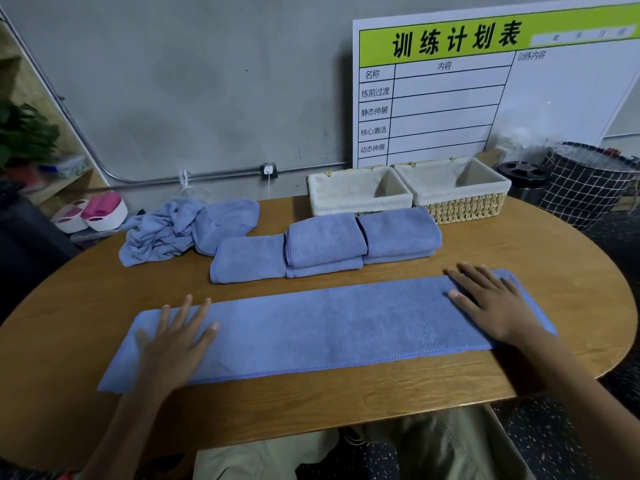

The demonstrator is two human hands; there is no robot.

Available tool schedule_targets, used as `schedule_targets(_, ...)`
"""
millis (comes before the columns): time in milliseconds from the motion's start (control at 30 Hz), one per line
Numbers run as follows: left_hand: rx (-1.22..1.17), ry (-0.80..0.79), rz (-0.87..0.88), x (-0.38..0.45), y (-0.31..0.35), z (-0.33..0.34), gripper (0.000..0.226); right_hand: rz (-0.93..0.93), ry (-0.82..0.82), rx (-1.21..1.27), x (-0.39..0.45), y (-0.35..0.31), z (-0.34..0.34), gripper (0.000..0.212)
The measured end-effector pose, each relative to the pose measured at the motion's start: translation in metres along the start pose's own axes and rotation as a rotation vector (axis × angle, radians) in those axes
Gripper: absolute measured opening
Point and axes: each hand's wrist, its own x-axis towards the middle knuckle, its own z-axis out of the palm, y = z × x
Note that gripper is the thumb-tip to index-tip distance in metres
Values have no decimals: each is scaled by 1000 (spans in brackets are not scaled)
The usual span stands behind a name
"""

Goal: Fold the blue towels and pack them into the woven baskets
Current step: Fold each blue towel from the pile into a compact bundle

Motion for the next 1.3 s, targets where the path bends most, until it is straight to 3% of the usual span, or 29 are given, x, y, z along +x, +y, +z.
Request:
schedule_targets(267, -32, 25, -66, -11, -38, -4, 63, 57, -3, -5, 4, 29, -6, 87)
schedule_targets(400, -142, 151, -73, -18, -34, -9, 58, 65, 34, -60, 1, 23, -10, 87)
schedule_targets(500, -230, 328, 87, -18, -10, -14, 51, -10, 131, -47, -1, -5, -9, 80)
schedule_targets(633, -256, 169, 150, -14, 5, -1, 72, -103, 57, 53, 4, -39, 5, 83)
schedule_targets(767, -142, 213, 126, -16, -16, 10, 83, -70, 16, 47, 7, -31, 7, 88)
schedule_targets(1067, -571, 383, 48, -41, -29, -5, 51, -74, 11, 45, 9, -26, 5, 90)
schedule_targets(1300, -266, 214, 129, -37, -49, 2, 71, -70, 12, 40, 9, -27, 4, 91)
